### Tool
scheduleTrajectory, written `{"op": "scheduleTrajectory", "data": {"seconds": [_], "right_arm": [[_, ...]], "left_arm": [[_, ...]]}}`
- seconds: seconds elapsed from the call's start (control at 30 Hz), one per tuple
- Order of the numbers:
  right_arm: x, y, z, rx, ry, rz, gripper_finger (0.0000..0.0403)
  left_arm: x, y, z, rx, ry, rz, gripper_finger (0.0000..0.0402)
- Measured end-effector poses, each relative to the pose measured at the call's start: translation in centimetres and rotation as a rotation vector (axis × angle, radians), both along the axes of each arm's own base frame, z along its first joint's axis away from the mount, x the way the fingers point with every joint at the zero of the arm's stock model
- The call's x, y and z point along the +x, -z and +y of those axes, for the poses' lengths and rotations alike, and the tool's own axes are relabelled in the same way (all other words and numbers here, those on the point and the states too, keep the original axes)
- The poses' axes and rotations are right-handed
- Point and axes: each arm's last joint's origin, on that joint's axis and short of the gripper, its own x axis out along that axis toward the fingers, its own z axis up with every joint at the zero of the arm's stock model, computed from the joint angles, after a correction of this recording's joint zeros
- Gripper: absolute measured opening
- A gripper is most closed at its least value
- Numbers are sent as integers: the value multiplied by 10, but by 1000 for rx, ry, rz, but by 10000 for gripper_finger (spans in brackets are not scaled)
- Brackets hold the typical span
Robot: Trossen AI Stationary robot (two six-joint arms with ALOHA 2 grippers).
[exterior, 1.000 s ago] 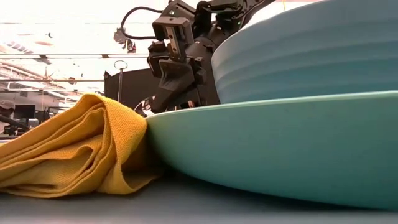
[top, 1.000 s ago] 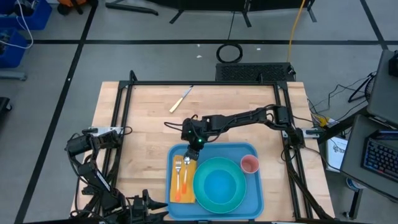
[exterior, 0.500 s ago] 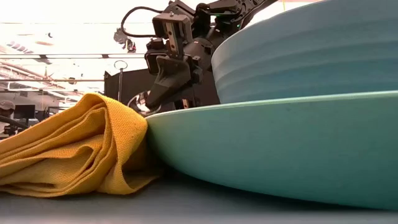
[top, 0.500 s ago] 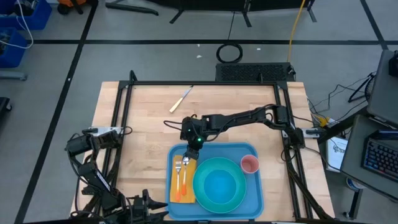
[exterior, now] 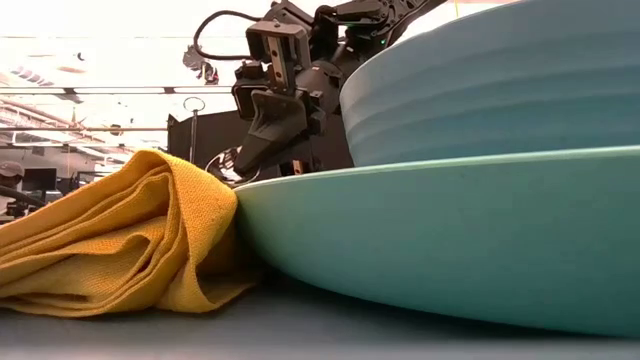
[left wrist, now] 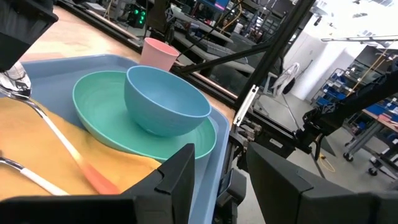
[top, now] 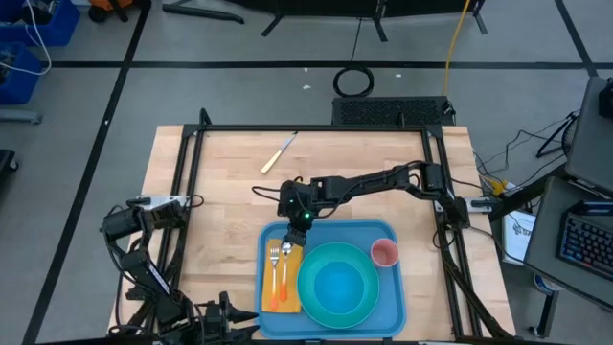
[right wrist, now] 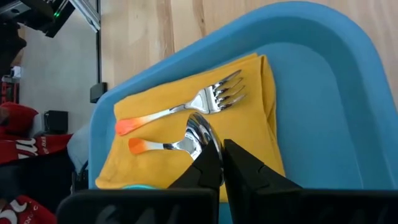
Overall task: Set up tray
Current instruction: Put the orange spoon on top of the yellow table napkin to the right of the orange fork
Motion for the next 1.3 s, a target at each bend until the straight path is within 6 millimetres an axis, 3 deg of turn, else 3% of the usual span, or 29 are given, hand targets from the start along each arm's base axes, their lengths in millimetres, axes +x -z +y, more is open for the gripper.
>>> {"op": "scheduleTrajectory", "data": {"seconds": [1.3], "right_arm": [[2, -1, -1, -4, 41, -4, 117]], "left_arm": [[0, 0, 0, -2, 6, 2, 150]]}}
